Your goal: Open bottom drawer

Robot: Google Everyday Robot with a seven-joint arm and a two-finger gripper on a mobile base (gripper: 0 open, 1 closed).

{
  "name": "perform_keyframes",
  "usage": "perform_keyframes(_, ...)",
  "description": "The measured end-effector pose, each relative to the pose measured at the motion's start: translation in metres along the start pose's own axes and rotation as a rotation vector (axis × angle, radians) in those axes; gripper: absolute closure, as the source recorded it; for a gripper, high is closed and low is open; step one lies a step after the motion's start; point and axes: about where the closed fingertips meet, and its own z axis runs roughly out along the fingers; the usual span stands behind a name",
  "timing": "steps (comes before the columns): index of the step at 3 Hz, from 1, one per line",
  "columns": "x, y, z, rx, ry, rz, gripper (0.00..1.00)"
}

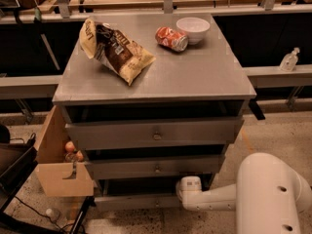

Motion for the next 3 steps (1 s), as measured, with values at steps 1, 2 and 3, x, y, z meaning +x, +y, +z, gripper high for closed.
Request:
perform_keyframes(1,0.0,0.0001,0.0,0.0,0.0,0.0,1.0)
perform_keyframes(2,0.0,0.0001,0.0,0.0,0.0,0.0,1.0)
perform_keyframes(3,0.0,0.0001,-0.0002,0.0,0.0,0.0,0.82)
